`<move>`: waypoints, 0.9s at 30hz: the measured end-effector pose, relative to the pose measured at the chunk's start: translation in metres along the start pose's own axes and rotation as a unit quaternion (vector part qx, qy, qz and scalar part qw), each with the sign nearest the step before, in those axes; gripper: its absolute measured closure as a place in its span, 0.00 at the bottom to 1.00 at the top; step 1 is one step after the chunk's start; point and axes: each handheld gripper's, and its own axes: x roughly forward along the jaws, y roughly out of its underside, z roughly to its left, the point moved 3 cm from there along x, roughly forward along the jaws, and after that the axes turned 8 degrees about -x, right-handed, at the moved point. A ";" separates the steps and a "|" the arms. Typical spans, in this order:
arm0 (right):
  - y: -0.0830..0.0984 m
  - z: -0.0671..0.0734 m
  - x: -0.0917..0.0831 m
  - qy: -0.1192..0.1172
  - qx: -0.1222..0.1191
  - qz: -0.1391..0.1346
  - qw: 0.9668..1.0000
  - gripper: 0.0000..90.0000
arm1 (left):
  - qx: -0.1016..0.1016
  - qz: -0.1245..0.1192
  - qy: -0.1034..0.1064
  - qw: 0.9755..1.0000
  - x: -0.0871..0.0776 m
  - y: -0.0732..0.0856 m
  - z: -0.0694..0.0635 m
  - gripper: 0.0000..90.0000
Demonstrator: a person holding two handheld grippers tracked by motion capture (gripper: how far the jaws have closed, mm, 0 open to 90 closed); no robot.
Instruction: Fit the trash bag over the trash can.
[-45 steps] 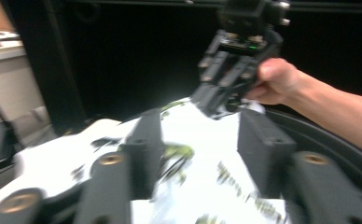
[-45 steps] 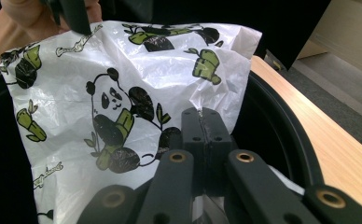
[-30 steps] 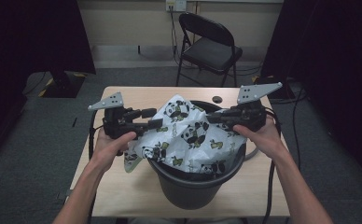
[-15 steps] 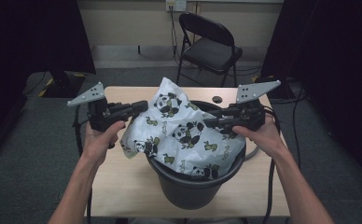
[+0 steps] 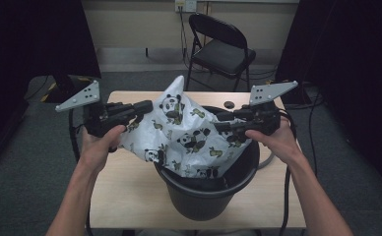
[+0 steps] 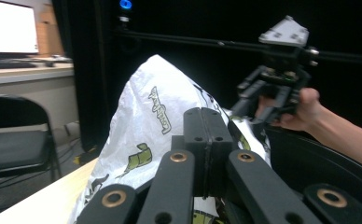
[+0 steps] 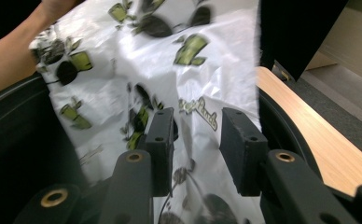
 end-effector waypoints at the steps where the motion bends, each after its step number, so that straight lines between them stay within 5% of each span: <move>1: 0.001 0.003 0.000 -0.011 -0.007 0.004 1.000 0.88 | 0.006 0.007 0.006 1.000 0.010 -0.001 -0.005 1.00; 6: 0.003 0.011 0.007 -0.028 -0.026 0.031 0.999 0.89 | 0.015 0.019 0.020 0.999 0.029 -0.005 -0.016 1.00; 14: -0.002 0.003 -0.009 0.009 0.000 -0.018 1.000 0.50 | 0.059 0.070 0.048 0.995 0.054 -0.002 -0.037 1.00; 21: -0.015 0.006 -0.007 0.013 -0.005 -0.037 0.999 0.31 | 0.082 0.102 0.054 0.990 0.068 0.000 -0.049 1.00; 26: -0.022 0.009 0.001 0.001 -0.014 -0.033 0.999 0.33 | 0.085 0.108 0.064 0.988 0.077 -0.004 -0.056 1.00; 27: -0.022 0.010 0.005 -0.007 -0.018 -0.027 0.999 0.45 | 0.086 0.110 0.069 0.988 0.080 -0.004 -0.058 1.00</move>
